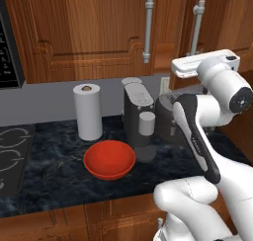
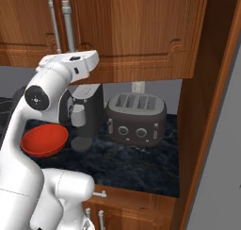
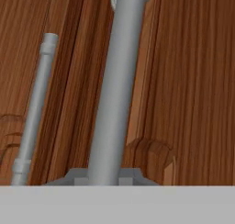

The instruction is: Open the cabinet. Pick the apple and tangerine from the cabinet and place them into the bowl. Then close the cabinet.

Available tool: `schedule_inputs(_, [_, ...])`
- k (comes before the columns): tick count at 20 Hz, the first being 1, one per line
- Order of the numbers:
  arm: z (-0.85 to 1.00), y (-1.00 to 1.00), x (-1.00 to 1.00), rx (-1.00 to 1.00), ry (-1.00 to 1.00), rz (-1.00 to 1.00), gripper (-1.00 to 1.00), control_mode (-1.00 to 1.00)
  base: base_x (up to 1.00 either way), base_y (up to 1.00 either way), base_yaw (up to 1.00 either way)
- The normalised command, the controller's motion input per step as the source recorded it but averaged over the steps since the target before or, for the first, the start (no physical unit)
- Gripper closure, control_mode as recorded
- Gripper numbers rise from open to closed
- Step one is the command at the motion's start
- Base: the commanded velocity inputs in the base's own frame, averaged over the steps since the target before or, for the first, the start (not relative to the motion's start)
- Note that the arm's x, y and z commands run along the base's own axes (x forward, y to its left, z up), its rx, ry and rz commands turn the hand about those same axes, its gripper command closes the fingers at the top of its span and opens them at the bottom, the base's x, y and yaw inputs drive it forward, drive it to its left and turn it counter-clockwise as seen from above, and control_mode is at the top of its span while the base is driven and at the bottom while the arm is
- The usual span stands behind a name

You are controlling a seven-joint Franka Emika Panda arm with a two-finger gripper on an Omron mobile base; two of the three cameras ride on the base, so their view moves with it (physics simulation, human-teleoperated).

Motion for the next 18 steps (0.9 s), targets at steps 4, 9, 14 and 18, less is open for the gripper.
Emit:
schedule_inputs(4, [0.1,-0.47,-0.78,0.0,0.0,-0.01,1.0,-1.0,0.0,0.0,0.0])
schedule_inputs(9, [0.1,-0.55,-0.8,0.0,0.01,0.0,1.0,-1.0,0.0,0.0,0.0])
schedule_inputs(14, [0.09,-0.61,-0.77,0.0,0.03,0.0,1.0,-1.0,0.0,0.0,0.0])
schedule_inputs(18, [0.03,-0.64,-0.68,0.0,0.04,0.0,1.0,-1.0,0.0,0.0,0.0])
